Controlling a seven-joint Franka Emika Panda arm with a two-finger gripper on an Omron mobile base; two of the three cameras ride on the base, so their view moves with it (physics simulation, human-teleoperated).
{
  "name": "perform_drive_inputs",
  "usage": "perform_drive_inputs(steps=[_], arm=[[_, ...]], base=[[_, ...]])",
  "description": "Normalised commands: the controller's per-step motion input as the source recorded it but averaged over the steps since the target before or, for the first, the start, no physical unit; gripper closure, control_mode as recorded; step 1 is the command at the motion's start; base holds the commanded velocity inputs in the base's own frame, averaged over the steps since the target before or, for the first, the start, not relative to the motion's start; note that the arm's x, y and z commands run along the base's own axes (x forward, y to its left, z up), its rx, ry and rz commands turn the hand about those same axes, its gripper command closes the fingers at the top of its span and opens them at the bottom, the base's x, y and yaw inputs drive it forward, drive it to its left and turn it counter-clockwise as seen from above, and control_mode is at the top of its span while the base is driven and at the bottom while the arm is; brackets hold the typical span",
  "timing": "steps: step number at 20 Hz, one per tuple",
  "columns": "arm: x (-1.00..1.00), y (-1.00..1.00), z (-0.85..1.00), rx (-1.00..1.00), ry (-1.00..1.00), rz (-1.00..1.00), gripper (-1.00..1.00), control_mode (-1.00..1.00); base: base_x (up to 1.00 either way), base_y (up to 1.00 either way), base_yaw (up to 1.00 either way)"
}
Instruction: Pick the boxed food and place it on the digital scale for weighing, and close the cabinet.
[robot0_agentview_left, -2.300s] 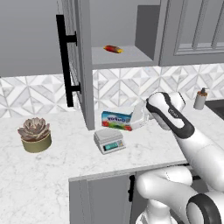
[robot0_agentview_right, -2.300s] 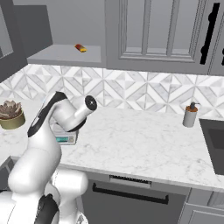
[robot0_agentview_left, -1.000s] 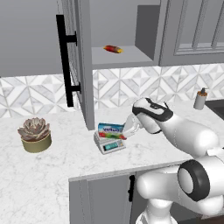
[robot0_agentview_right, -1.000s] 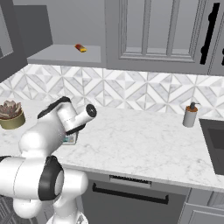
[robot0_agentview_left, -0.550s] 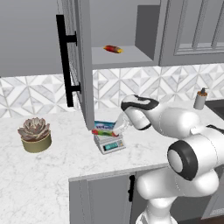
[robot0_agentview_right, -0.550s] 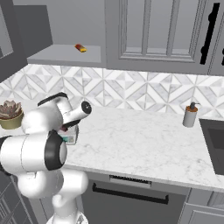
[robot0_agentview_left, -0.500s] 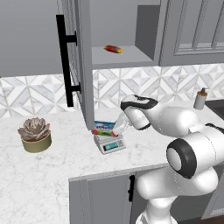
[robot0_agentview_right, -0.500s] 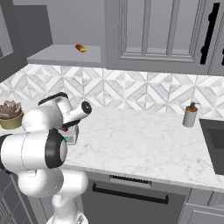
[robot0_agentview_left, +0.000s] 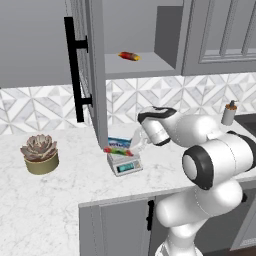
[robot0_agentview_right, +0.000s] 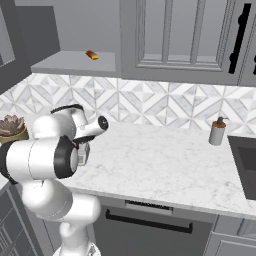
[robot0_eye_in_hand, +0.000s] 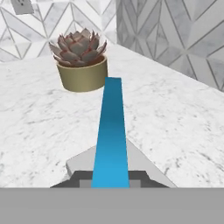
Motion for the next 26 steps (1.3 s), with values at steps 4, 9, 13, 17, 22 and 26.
perform_drive_inputs(steps=[4,9,13,17,22,26], arm=[[-0.06,-0.28,0.01,0.00,0.00,0.03,1.00,-1.00],[-0.04,-0.19,0.01,0.00,-0.01,0.02,1.00,-1.00],[0.01,-0.03,0.00,0.00,-0.07,0.00,1.00,-1.00],[0.05,0.00,0.00,0.00,-0.10,0.00,1.00,-1.00],[0.00,0.02,0.00,0.00,-0.01,0.00,1.00,-1.00],[0.00,0.05,-0.05,0.00,0.01,0.00,1.00,-1.00]], base=[[0.00,0.00,0.00],[0.00,0.00,0.00],[0.00,0.00,0.00],[0.00,0.00,0.00],[0.00,0.00,0.00],[0.00,0.00,0.00]])
